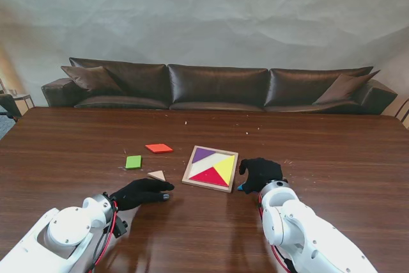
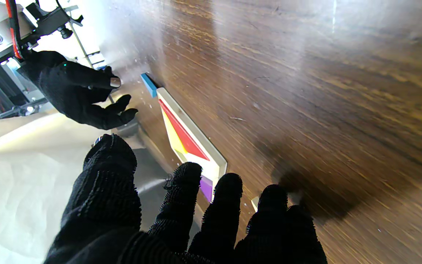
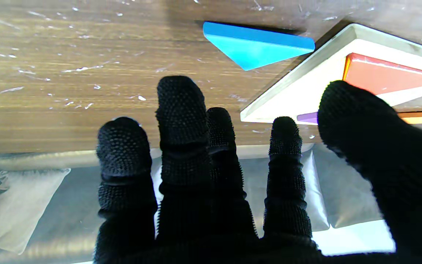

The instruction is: Assemble the tangram pieces into a square

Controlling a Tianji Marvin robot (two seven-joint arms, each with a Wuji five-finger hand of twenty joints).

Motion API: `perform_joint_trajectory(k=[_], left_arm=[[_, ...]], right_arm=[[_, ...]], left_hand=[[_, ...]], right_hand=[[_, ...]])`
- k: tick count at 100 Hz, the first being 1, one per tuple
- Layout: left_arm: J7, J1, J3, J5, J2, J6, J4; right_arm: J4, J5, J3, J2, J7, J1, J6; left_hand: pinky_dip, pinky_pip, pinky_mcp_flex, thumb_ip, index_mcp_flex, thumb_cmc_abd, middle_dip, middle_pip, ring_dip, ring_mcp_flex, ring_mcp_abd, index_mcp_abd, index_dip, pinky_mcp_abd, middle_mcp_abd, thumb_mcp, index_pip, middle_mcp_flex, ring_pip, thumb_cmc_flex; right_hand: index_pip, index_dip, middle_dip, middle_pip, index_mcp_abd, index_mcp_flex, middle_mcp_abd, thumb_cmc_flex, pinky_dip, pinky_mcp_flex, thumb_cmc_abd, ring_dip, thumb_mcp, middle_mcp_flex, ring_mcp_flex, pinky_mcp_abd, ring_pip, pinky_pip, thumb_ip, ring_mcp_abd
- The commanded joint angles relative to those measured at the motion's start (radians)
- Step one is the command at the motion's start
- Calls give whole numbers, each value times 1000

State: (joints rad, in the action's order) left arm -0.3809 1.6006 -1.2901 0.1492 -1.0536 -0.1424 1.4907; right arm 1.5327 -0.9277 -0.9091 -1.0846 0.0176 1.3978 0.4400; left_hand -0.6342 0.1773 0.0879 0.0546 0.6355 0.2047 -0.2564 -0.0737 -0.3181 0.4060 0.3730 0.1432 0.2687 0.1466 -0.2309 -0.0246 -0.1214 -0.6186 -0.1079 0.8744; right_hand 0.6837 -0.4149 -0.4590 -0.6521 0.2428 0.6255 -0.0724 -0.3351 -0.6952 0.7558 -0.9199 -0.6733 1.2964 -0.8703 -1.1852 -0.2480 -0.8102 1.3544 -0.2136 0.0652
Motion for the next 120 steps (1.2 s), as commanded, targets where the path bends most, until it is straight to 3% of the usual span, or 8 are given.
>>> perform_joint_trajectory(k=[1, 25, 56, 90, 120], left_arm=[[-23, 12, 5, -1, -3, 8, -5], [-24, 16, 3, 0, -2, 10, -1], [-27, 20, 1, -3, -2, 15, 5], [-27, 24, -1, -4, -2, 20, 9], [-28, 26, -2, -4, -2, 22, 10]], right_arm=[[-19, 0, 13, -9, -12, 0, 9], [-78, 24, 48, -22, 31, -29, 60], [-152, 50, 77, -41, 105, -61, 73], [-169, 44, 86, -41, 113, -70, 64], [-191, 58, 99, -44, 121, -78, 57]], left_hand=[[-15, 44, 36, -34, 8, -58, -1, 0, -17, 22, 32, 1, 0, 199, 1, 26, -2, -13, -15, 29], [-15, 43, 36, -34, 12, -57, -1, -1, -17, 24, 30, 2, 1, 199, 2, 27, -3, -14, -17, 28], [-15, 44, 37, -34, 9, -60, -1, 0, -17, 23, 32, -2, 0, 200, 0, 27, -2, -13, -16, 26], [-15, 44, 37, -34, 10, -60, -1, 0, -17, 24, 33, 0, 1, 200, -1, 27, -2, -14, -16, 26], [-15, 44, 37, -34, 10, -64, -2, -1, -17, 24, 33, -1, 1, 200, 1, 27, -2, -15, -16, 25]], right_hand=[[14, -13, 20, 3, 14, -11, -29, -19, -20, -67, -51, 10, 10, 20, 18, -28, 9, -20, 13, 12], [24, 2, -12, -70, -21, -3, -4, -28, -23, -68, -65, -3, 29, 19, 12, -14, -33, -8, 12, -1], [36, 28, -21, -81, -23, 37, 5, -49, -19, -52, -81, 1, 50, -3, -11, 2, -56, 9, 14, -17], [50, 42, -20, -73, -21, 58, 9, -40, -10, -55, -160, 9, 59, 4, -5, 1, -48, 11, 3, -15], [56, 44, -19, -76, -22, 73, 9, -37, -10, -54, -169, 9, 63, -8, -11, 1, -53, 16, 0, -17]])
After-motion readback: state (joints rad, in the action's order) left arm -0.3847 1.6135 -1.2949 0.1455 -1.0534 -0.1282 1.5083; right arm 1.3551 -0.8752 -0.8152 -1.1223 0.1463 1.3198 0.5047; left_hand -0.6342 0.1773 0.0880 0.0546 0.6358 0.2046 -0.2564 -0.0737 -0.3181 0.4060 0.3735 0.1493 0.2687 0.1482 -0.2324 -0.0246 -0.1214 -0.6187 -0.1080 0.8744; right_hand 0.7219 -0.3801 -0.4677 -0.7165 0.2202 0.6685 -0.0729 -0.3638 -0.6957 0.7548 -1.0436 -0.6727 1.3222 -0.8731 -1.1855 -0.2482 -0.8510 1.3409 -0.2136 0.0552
